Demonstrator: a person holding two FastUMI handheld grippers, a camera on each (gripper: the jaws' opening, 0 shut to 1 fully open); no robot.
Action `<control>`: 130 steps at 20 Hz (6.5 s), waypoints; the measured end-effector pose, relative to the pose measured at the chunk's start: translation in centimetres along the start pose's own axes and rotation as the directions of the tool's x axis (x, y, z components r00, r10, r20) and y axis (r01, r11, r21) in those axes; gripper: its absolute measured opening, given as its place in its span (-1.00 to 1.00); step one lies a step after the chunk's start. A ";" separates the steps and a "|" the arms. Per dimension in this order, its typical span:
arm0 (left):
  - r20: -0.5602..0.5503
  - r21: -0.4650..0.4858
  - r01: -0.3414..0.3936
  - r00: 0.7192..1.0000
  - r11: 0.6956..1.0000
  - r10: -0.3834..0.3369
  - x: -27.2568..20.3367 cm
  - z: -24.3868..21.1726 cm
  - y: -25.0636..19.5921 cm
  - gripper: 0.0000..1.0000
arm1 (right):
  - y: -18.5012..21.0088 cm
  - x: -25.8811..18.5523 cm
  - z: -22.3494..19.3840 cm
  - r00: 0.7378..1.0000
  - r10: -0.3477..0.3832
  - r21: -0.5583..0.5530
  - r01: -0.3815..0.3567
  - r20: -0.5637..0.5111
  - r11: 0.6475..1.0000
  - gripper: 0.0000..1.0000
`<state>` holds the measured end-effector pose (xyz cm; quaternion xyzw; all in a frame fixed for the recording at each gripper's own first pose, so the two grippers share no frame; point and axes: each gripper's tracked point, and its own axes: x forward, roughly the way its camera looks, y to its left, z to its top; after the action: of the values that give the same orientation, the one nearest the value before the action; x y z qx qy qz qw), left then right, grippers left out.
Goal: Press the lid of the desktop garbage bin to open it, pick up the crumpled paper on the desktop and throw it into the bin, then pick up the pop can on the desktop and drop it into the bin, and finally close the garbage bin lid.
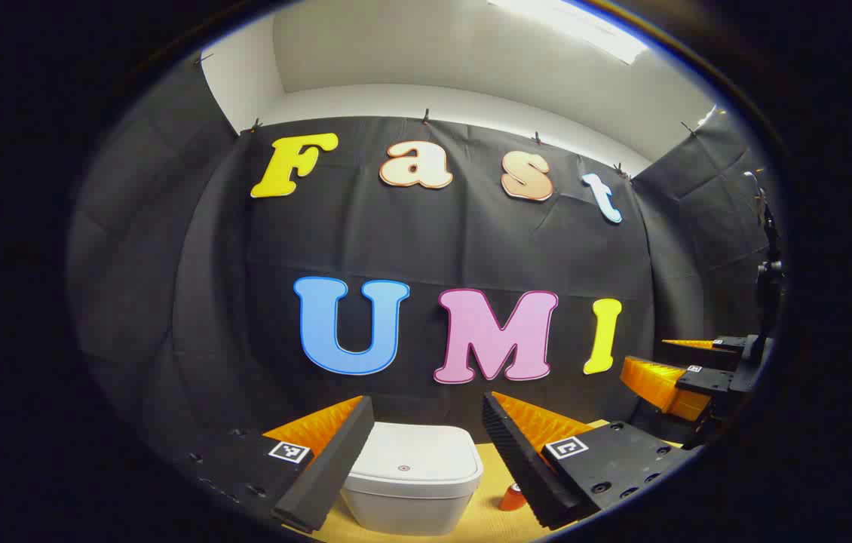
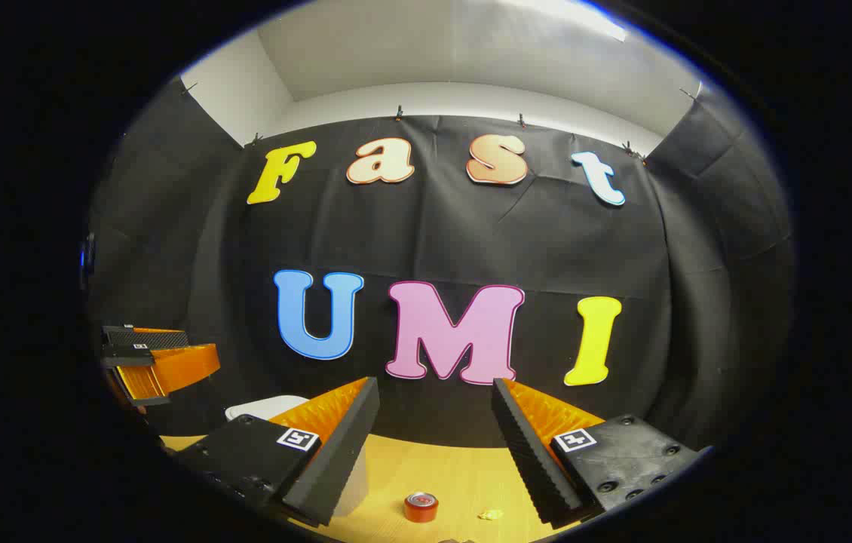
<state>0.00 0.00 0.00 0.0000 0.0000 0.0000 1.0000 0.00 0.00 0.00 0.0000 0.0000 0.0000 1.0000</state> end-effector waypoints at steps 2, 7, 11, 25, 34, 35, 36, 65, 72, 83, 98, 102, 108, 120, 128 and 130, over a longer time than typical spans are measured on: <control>-0.034 0.007 0.019 0.999 1.000 -0.018 -0.4 -0.7 0.0 0.94 | -0.4 -0.5 -0.1 1.000 -0.014 -0.012 0.014 -0.004 1.000 0.92; -0.071 0.003 0.064 0.995 0.998 -0.064 -1.3 -1.4 0.7 0.94 | -2.3 -1.6 0.3 0.998 -0.063 -0.058 0.063 0.004 0.996 0.94; 0.008 0.034 0.086 0.996 0.996 -0.086 -0.6 1.1 -0.5 0.94 | -3.1 -2.2 0.5 0.995 -0.095 -0.073 0.094 -0.006 0.993 0.93; 0.012 -0.008 0.059 0.998 0.998 -0.059 1.6 0.5 0.6 0.94 | -4.7 -3.7 0.1 0.988 -0.153 -0.067 0.152 -0.022 0.986 0.94; -0.079 -0.046 -0.016 0.997 0.999 0.013 6.7 -2.6 4.1 0.27 | -7.2 -4.8 -1.9 0.973 -0.213 -0.077 0.207 -0.086 0.975 0.94; -0.096 -0.049 -0.013 0.995 0.999 0.008 7.3 -3.1 4.2 0.23 | -7.6 -5.0 -2.2 0.971 -0.221 -0.084 0.214 -0.093 0.973 0.94; -0.122 -0.059 -0.017 0.993 0.998 0.010 7.9 -4.1 4.4 0.16 | -8.1 -5.2 -2.6 0.968 -0.230 -0.092 0.221 -0.102 0.971 0.93; -0.368 0.037 0.055 0.929 0.998 -0.038 9.7 -18.3 2.2 -0.87 | -9.9 -7.7 -6.6 0.949 -0.236 -0.071 0.226 -0.211 0.972 0.94; -0.334 -0.011 0.048 0.941 0.999 -0.049 10.5 -15.2 2.2 -0.88 | -9.7 -7.3 -5.5 0.957 -0.221 -0.067 0.212 -0.187 0.975 0.94; -0.115 -0.052 0.093 0.989 0.994 -0.098 8.6 -4.2 -2.7 -0.89 | -7.2 -6.8 -5.2 0.970 -0.147 -0.060 0.138 -0.193 0.989 0.94; -0.203 -0.095 0.172 0.961 0.981 -0.188 -0.1 -8.2 -7.4 0.89 | -6.5 -4.6 -8.7 0.953 -0.089 -0.025 0.085 -0.289 0.996 0.94; -0.210 -0.099 0.179 0.958 0.979 -0.196 -0.4 -8.3 -7.8 0.89 | -7.4 -3.4 -13.7 0.894 -0.053 -0.047 0.036 -0.445 0.998 0.94; -0.257 -0.060 0.133 0.956 0.989 -0.144 -0.9 -9.4 -6.1 0.89 | -8.4 -0.2 -22.6 0.754 0.039 -0.009 -0.059 -0.655 0.998 0.95; -0.363 0.020 -0.141 0.921 0.990 0.139 -3.1 -12.8 -1.9 0.89 | -9.4 2.7 -39.0 0.347 0.204 0.147 -0.185 -0.915 0.972 0.96; -0.393 0.023 -0.212 0.897 0.977 0.204 -3.3 -14.0 -4.0 0.90 | -10.9 3.8 -46.3 0.225 0.173 0.120 -0.232 -0.959 0.965 0.96; -0.400 0.038 -0.210 0.892 0.977 0.208 -3.7 -14.3 -4.6 0.90 | -10.4 3.8 -47.4 0.203 0.188 0.137 -0.241 -0.961 0.961 0.96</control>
<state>-3.66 -4.58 -14.32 -0.0030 0.2055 0.1076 0.9727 3.79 -10.38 -47.36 -0.0213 0.6158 0.1383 0.7754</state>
